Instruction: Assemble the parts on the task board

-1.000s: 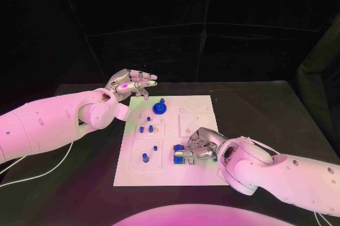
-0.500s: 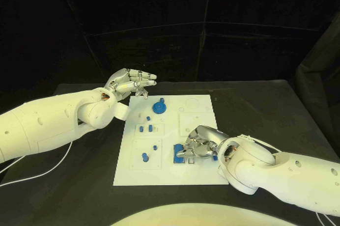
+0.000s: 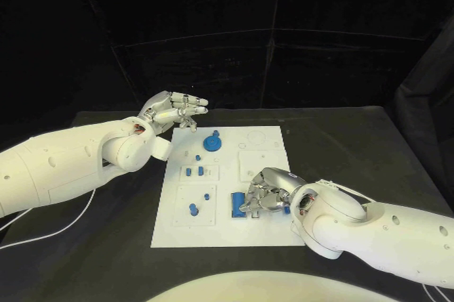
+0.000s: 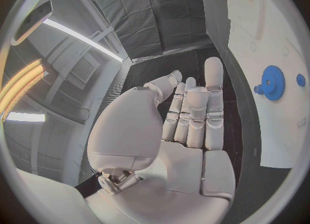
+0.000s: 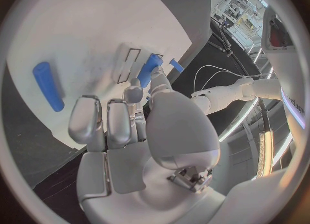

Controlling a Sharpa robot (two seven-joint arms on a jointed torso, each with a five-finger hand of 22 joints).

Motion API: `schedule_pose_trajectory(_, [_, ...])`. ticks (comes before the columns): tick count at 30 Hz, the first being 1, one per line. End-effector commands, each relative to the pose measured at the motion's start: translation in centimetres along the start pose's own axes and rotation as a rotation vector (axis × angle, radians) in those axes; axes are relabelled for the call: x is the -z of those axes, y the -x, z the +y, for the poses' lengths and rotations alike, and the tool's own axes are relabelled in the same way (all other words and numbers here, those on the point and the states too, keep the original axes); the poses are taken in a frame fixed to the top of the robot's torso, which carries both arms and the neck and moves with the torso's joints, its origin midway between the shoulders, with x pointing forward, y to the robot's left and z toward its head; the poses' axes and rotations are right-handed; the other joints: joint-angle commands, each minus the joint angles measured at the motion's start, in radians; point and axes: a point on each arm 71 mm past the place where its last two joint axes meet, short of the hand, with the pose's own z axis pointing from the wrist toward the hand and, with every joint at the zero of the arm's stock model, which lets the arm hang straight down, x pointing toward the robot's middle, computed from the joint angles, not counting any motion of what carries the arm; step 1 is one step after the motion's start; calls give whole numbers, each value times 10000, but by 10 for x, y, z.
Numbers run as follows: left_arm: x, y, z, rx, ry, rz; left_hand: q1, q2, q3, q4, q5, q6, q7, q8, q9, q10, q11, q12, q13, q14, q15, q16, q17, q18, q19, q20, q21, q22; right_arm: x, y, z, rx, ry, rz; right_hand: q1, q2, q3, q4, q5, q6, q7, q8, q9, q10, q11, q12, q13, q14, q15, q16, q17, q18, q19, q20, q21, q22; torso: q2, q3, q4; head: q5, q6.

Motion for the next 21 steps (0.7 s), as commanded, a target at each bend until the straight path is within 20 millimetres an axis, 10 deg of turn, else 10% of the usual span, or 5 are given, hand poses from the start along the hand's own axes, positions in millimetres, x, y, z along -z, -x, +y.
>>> schedule_pose_trajectory(1, [0, 0, -1, 62, -49, 77, -32, 56, -48, -13, 20, -5, 2, 50, 5, -51, -10, 34, -17, -48, 10, -33, -10, 130, -82, 6, -69, -9, 4, 6, 0, -363, 516, -397, -130, 51, -102, -16, 422, -60, -20, 30, -25, -35, 16, -58, -53, 366, -2, -21, -33, -27, 36, 20, 6, -54, -4, 9, 1, -1, -7])
schedule_pose_trajectory(7, [1, 1, -1, 48, -43, 35, -32, 56, -48, -13, 20, -5, 2, 50, 5, -51, -10, 34, -17, -48, 10, -33, -10, 130, -82, 6, -69, -9, 23, 19, -17, -993, 794, -707, -101, 354, -214, -49, 1205, -463, 124, -294, -216, -92, 120, -132, -78, 374, 75, -29, -17, -22, 22, 76, -14, -96, -19, 13, -27, -33, 16])
schedule_pose_trajectory(21, [1, 1, -1, 45, -35, 33, -32, 56, -48, -13, 20, -5, 2, 50, 5, -51, -10, 34, -17, -48, 10, -33, -10, 130, -82, 6, -69, -9, 51, 38, -65, 597, -417, -742, -302, 520, -482, 42, 1206, -192, 104, -411, -264, -28, 122, -93, -6, 397, 93, 34, 98, -40, 76, 116, 48, 41, -41, 25, -106, -190, 110])
